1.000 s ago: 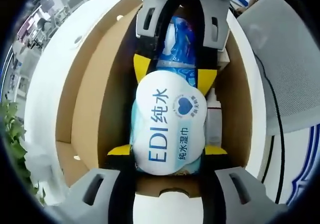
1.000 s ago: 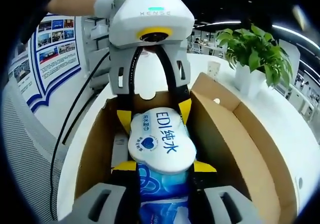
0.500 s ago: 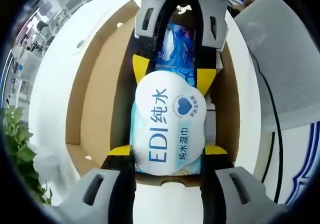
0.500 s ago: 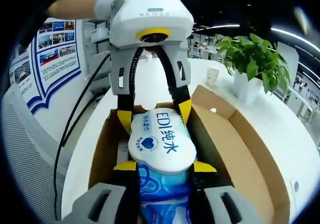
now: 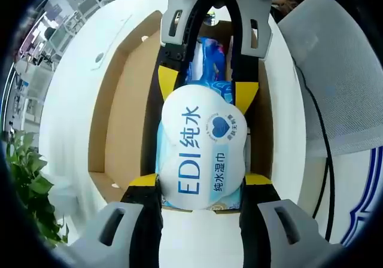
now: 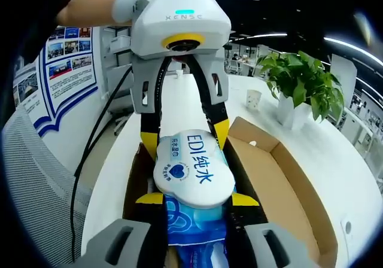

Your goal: Operate the shoe box by opening the lid, removing the specified soft item, and placing it in the target area until the item is outside and the box remains undamaged.

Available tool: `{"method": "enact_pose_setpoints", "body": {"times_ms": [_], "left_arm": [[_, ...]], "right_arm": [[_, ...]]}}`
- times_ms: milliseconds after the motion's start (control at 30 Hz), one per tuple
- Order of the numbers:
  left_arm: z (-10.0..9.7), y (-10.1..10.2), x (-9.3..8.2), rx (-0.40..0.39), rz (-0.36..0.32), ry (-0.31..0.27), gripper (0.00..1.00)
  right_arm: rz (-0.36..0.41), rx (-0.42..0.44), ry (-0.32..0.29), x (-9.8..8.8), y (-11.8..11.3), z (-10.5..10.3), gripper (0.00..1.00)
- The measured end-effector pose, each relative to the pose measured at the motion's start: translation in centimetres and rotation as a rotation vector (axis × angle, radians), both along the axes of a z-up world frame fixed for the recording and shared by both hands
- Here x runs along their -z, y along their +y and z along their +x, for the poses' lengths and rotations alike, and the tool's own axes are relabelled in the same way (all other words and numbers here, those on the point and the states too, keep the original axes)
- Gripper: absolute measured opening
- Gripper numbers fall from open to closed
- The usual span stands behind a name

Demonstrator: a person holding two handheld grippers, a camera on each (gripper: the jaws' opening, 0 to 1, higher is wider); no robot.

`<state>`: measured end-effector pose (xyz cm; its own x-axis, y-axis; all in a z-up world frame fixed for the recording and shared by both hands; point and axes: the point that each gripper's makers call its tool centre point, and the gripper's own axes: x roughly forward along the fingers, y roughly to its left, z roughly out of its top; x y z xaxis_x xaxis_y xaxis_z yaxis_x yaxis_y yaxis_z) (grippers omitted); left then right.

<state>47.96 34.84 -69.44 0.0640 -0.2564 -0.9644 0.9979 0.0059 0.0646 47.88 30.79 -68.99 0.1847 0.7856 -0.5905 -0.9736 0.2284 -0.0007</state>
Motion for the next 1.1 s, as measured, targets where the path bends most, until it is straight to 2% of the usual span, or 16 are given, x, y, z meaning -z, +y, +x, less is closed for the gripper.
{"method": "enact_pose_setpoints", "body": {"times_ms": [300,833,1100], "left_arm": [[-0.3,-1.0,-1.9,-0.005,0.002,0.005,0.49],[-0.8,-3.2,-4.1,0.0,0.011,0.02,0.49],[-0.7,-5.3,-5.6,0.012,0.013,0.017,0.49]], "right_arm": [[0.021,0.006,0.003,-1.9,-1.1,-0.2,0.31],[0.053,0.019,0.014,-4.4,-3.4,-1.1,0.29],[0.068,0.028,0.01,-6.0,-5.6,-1.0,0.29]]}}
